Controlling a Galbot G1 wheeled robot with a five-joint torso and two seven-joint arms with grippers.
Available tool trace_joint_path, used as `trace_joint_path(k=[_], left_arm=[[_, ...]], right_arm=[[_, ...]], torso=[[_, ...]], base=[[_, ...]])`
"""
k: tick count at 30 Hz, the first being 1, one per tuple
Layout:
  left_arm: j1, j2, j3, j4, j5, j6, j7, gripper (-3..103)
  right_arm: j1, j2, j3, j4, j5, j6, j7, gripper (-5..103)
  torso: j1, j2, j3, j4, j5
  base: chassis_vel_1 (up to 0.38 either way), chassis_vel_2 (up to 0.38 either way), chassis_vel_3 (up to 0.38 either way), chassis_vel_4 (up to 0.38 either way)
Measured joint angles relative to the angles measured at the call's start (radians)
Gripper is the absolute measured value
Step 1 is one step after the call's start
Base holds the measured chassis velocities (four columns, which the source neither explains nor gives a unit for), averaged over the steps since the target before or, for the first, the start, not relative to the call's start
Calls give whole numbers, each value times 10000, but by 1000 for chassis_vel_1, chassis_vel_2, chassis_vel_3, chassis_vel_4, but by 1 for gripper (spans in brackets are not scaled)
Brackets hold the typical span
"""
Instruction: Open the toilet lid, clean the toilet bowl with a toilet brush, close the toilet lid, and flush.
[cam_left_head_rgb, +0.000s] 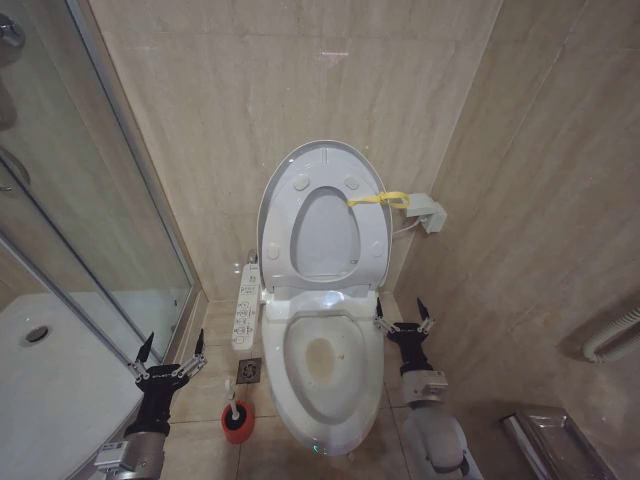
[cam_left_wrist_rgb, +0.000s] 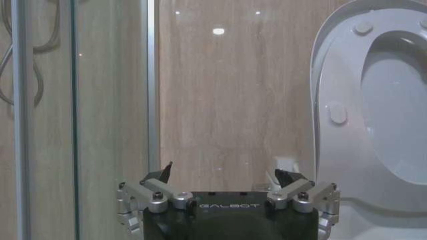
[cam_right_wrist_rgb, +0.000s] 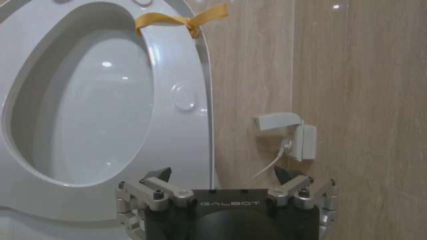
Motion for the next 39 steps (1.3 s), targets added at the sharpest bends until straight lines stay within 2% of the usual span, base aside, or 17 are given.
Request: trace_joint_path(k=[19,23,30,33,34,39], left_arm=[[3,0,1,-6,-3,0,-2,100],[3,0,1,-7,-4,0,-2,100],[3,-1,1,-7,-4,1,-3,100],[5,-1,1,-7,-4,1,-3,100],[6,-1,1,-8,-5,1,-2,100],[4,-1,0,-9,-5,1,-3,100]], right_arm=[[-116,-6,56,54,1,2,0,100],[-1141,-92,661,694,210,65,45,100],[-3343,-278,1998,2097,693,240,175,100],[-3733,-232,2107,2443,763,526,63,100],[-3760,-137,2023,2632,768,717,-125,100],[-3278,44,1714,2625,770,730,-437,100]], torso=[[0,0,0,5,1],[0,0,0,-3,0],[-1,0,-1,-2,2],[-1,1,-1,-9,-4],[-2,1,-1,-2,-1],[-1,1,-1,3,-1]], base=[[0,0,0,0],[0,0,0,0],[0,0,0,0],[0,0,0,0],[0,0,0,0],[0,0,0,0]])
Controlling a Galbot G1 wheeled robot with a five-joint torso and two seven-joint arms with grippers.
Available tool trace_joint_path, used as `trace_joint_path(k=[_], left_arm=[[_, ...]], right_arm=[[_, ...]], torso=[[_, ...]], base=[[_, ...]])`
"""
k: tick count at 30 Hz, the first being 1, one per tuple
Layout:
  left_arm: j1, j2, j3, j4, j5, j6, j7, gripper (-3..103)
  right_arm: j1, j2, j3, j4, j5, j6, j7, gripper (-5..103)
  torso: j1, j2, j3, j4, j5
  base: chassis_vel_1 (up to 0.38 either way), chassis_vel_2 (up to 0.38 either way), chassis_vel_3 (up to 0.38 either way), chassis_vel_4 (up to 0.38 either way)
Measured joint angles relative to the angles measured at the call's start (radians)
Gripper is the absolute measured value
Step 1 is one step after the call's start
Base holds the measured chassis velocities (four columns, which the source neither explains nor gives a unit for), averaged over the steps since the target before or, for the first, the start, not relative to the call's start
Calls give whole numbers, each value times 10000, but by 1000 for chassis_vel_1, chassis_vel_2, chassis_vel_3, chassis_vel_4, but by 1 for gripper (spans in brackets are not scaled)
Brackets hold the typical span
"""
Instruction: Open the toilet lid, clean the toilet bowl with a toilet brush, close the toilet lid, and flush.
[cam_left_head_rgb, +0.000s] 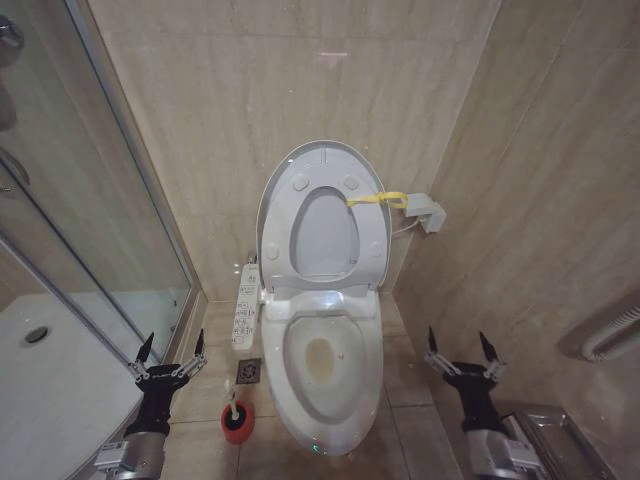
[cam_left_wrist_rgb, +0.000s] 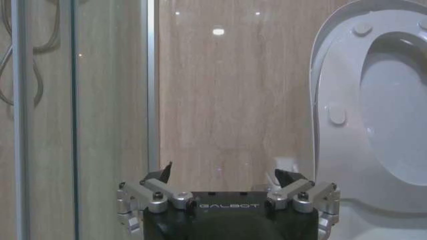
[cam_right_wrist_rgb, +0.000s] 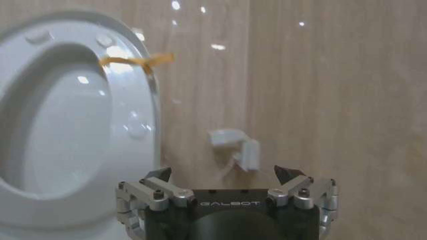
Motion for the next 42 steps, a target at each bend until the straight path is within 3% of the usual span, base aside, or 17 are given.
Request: trace_joint_path(k=[7,16,27,36,42], left_arm=[[0,0,0,0,0,0,0,100],[0,0,0,0,0,0,0,100],[0,0,0,1,0,0,0,100],[-1,0,0,1,0,0,0,100],[-2,0,1,1,0,0,1,100]], right_arm=[[1265,309,-721,-541,-39,-140,-320,100],[2624,58,-770,-1458,18,-285,-352,100],[2866,-211,-680,-1743,303,-189,-317,100],[3118,-356,-463,-2028,206,42,-71,100],[4086,-743,-332,-2735,-169,5,460,100]], torso=[[1,-1,1,-4,0],[1,-1,1,-1,1],[1,-1,1,-3,1],[1,-1,1,-1,1],[8,-3,4,-5,2]], base=[[0,0,0,0],[0,0,0,0],[0,0,0,0],[-63,70,65,-72],[-84,54,63,-73]])
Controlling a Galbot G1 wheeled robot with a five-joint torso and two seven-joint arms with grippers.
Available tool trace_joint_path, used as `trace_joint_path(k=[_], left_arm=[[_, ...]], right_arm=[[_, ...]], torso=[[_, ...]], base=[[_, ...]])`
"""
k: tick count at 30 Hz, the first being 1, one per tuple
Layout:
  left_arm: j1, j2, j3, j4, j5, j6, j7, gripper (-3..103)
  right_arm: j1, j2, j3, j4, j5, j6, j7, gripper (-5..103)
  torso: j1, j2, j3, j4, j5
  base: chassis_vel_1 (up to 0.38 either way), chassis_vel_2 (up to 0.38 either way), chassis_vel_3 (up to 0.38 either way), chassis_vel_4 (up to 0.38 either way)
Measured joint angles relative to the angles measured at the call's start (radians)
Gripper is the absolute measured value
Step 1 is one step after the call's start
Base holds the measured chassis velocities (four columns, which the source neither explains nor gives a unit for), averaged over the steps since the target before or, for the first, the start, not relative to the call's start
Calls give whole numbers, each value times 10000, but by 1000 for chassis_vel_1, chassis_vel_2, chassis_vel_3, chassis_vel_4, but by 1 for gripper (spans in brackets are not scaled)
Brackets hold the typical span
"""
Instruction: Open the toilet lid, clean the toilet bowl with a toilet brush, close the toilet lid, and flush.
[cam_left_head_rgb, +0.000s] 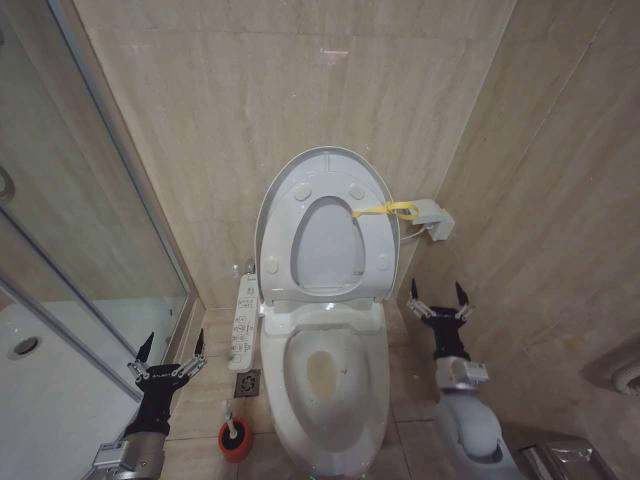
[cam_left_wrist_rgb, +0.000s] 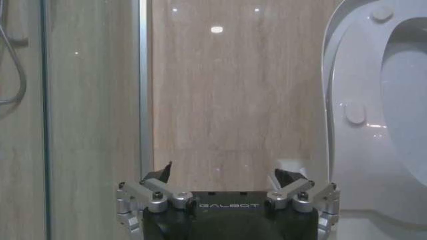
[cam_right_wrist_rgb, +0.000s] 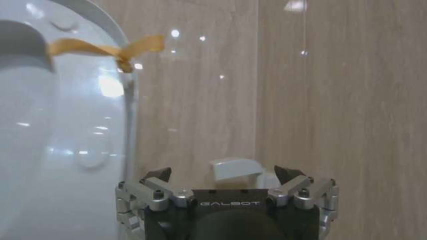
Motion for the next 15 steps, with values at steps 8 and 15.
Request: trace_joint_path(k=[8,15], left_arm=[[4,-1,-1,0,0,0,-1,100],[1,-1,-1,0,0,0,-1,100]], right_arm=[[2165,-565,-206,-1281,69,-728,640,100],[3822,-748,-480,-2770,158,-788,660,100]], torso=[[-10,2,-4,4,-1],[-6,1,-2,3,0]], base=[[-2,-7,-3,6],[0,0,0,0]])
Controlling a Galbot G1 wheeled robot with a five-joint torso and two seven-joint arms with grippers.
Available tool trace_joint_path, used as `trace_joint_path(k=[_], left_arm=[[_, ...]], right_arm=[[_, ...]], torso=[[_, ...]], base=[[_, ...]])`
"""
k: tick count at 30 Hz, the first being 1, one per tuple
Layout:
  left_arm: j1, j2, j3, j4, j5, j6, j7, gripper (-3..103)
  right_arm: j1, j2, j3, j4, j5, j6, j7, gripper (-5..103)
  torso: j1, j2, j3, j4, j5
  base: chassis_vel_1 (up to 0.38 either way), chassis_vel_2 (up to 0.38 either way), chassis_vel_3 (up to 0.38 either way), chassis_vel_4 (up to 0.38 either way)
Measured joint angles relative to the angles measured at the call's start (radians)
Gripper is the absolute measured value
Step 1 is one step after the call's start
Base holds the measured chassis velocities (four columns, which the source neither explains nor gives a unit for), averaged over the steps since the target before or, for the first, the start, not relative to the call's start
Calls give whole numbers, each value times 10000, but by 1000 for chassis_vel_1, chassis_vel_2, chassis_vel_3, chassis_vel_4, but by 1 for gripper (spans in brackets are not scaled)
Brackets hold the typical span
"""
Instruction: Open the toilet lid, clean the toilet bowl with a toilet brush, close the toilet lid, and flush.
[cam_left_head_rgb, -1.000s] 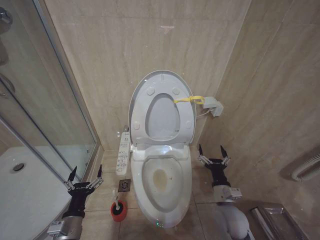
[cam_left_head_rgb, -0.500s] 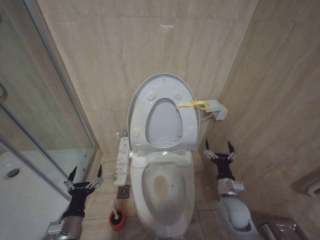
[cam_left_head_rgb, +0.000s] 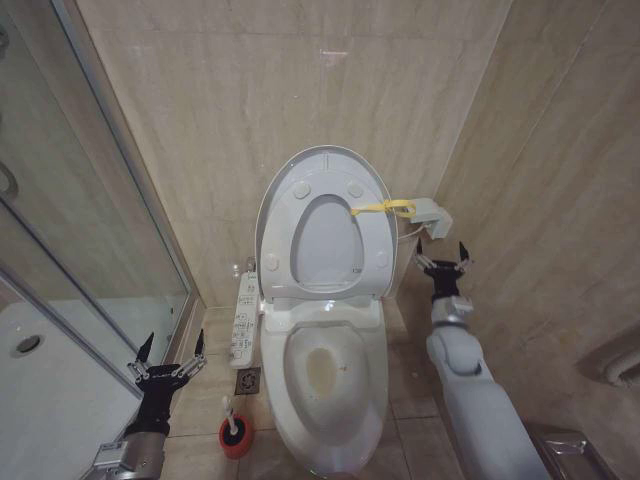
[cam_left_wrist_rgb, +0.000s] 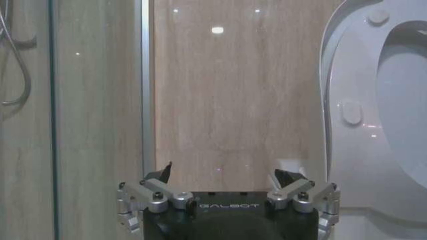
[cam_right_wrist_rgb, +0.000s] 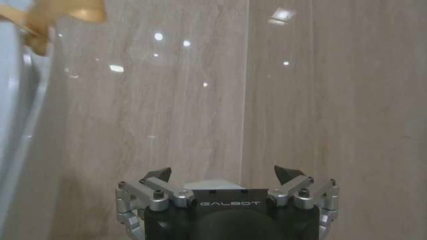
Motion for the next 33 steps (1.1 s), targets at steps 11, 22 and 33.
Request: trace_joint_path(k=[11,22,33], left_arm=[[0,0,0,0,0,0,0,100],[1,0,0,0,0,0,0,100],[0,0,0,0,0,0,0,100]], right_arm=[[1932,-49,-424,-1696,-140,73,-119,100],[2348,-26,-1249,-1750,-130,-199,74,100],[1385,-253,-1658,-809,-6,-288,203,100]], torso=[[0,0,0,-2,-1],[0,1,-1,-1,-2],[0,1,-1,0,-1]], base=[[0,0,0,0],[0,0,0,0],[0,0,0,0]])
